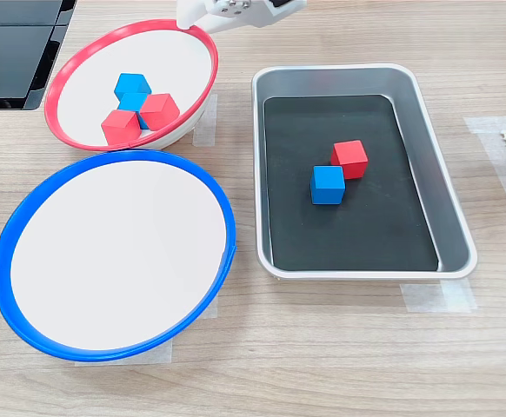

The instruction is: Resolve any anomalies and move all blocks to matching dishes

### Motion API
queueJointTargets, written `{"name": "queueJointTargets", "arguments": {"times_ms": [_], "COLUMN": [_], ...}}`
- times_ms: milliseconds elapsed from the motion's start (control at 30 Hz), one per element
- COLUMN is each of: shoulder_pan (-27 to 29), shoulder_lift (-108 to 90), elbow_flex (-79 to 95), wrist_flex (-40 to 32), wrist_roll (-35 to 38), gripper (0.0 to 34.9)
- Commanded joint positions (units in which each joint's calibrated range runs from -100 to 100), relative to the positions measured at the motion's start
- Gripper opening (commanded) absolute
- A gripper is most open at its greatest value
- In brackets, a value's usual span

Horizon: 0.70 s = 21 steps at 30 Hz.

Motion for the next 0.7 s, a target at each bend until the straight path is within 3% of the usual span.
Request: {"name": "queueJointTargets", "arguments": {"times_ms": [0, 433, 667], "shoulder_pan": [0.54, 1.95, 4.96], "shoulder_lift": [-0.21, 1.24, -10.36], "elbow_flex": [-3.48, -7.21, 3.17], "wrist_flex": [0.61, 2.18, 12.91], "wrist_roll": [0.49, 2.25, 9.04], "gripper": [0.1, 0.0, 2.7]}}
